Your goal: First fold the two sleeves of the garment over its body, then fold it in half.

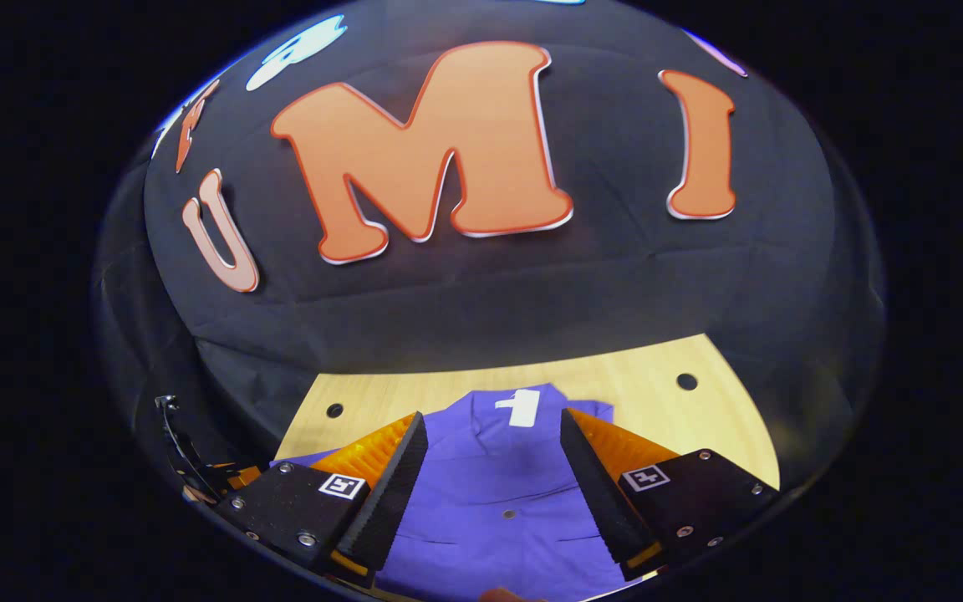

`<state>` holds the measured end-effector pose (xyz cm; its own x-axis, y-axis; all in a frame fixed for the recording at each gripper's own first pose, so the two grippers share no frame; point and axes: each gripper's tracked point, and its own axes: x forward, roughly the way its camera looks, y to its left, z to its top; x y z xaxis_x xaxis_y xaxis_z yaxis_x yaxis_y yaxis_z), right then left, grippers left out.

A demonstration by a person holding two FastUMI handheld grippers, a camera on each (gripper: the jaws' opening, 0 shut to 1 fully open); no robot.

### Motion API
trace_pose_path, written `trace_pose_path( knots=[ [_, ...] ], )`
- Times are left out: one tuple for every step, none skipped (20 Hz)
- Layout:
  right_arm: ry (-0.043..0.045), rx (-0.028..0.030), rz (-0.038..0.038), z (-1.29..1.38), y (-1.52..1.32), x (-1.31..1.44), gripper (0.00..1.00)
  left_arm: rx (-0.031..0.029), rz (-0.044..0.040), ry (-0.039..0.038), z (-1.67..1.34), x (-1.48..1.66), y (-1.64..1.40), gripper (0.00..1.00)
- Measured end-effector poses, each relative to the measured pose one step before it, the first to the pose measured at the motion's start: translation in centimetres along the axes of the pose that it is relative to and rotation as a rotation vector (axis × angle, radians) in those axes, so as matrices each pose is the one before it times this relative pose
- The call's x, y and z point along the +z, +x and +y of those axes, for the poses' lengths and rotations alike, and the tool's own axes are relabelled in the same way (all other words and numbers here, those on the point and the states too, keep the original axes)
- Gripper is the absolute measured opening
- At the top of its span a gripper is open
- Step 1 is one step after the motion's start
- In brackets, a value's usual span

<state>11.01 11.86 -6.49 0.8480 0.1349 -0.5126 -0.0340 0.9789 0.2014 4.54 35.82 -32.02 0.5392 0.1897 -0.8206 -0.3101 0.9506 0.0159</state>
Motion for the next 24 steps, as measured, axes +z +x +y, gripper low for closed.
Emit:
trace_pose_path(
  knots=[
    [0.00093,-0.01697,-0.02317,-0.93,-0.803,0.383,0.95,0.00847,0.03489,-0.01621,0.562,-0.351,1.046,0.95],
    [0.00274,-0.0122,-0.01702,-0.856,-0.544,0.193,0.95,0.01431,0.03614,-0.01208,0.444,-0.121,1.176,0.95],
    [0.00683,-0.01617,-0.00911,-0.878,-0.616,0.063,0.96,0.00814,0.0411,-0.00211,0.284,-0.519,0.997,0.96],
    [0.00537,-0.00835,-0.00554,-0.744,-0.481,-0.097,0.95,0.00556,0.02925,0.00123,-0.093,-0.11,0.844,0.96],
    [0.0066,-0.01545,-0.01183,-0.74,-0.517,0.015,0.95,0.00097,0.0471,-0.00064,-0.394,-0.767,0.924,0.97],
    [0.00187,-0.00672,-0.01304,-0.677,-0.279,0.107,0.95,-0.00546,0.0395,0.0005,-0.346,-0.269,0.923,0.96],
    [0.0022,-0.01123,-0.0104,-0.579,-0.564,-0.063,0.95,0.00822,0.03579,-0.00791,0.437,-0.131,1.34,0.97],
    [-0.00168,-0.00259,-0.01,-0.429,-0.325,-0.146,0.95,-0.00702,0.03178,0.00261,0.07,-0.356,0.72,0.96],
    [-0.00348,-0.01064,0.00307,-0.586,-0.308,-0.326,0.95,-0.00244,0.03316,0.00449,0.159,-0.317,0.917,0.96],
    [-0.00429,-0.01026,0.00166,-0.636,-0.406,-0.27,0.95,0.00485,0.03715,0.00373,0.125,-0.501,1.019,0.97],
    [-0.00489,-0.01596,-0.00007,-0.531,-0.309,-0.229,0.96,-0.00849,0.01846,0.0052,-0.291,-0.076,1.091,0.97],
    [-0.00706,-0.00992,-0.00552,-0.412,-0.127,-0.048,0.96,0.00831,0.02928,0.00295,0.391,-0.375,0.771,0.97],
    [-0.00748,-0.01388,0.00022,-0.462,-0.34,-0.204,0.95,0.01753,0.00579,-0.00219,0.422,0.244,0.473,0.96],
    [-0.00673,-0.00781,-0.00136,-0.359,-0.171,-0.134,0.95,-0.00292,0.01726,-0.00151,0.157,-0.056,0.89,0.95],
    [-0.00743,-0.0071,0.00091,-0.309,-0.254,-0.091,0.95,0.00812,0.0154,-0.00743,0.595,-0.34,0.552,0.93],
    [-0.00627,-0.00892,-0.00281,-0.449,-0.229,-0.015,0.95,-0.00311,0.00987,0.00137,0.103,-0.087,0.366,0.93],
    [-0.00642,-0.00662,-0.00257,-0.279,-0.245,0.015,0.95,0.00029,0.00748,0.00199,-0.029,-0.005,0.397,0.93],
    [-0.00289,-0.01031,-0.00171,-0.381,-0.074,-0.044,1.0,-0.00524,0.0052,0.0036,0.144,-0.063,0.38,0.93],
    [0.00194,-0.00194,0.00144,-0.109,-0.062,-0.013,0.95,0.00169,0.01699,-0.00696,0.099,-0.153,0.434,0.93],
    [0.00689,-0.00352,0.00218,-0.252,-0.09,-0.019,0.95,-0.00943,0.00736,-0.00795,-0.083,0.0,0.43,0.92],
    [0.00861,0.00724,-0.00108,0.071,-0.091,0.054,0.95,0.00662,0.0219,-0.01082,0.081,-0.249,0.19,0.9],
    [0.00941,-0.00068,0.00363,-0.125,0.012,-0.052,0.95,-0.00474,-0.0099,0.00573,-0.084,0.479,0.166,0.89],
    [0.00629,0.00681,-0.0027,0.011,-0.052,0.044,0.95,-0.00106,-0.00795,0.00341,0.123,0.29,0.131,0.87],
    [0.00489,-0.0033,0.00517,-0.199,0.017,-0.129,0.95,0.00503,0.0211,-0.00301,0.023,-0.293,0.003,0.86]
  ],
)
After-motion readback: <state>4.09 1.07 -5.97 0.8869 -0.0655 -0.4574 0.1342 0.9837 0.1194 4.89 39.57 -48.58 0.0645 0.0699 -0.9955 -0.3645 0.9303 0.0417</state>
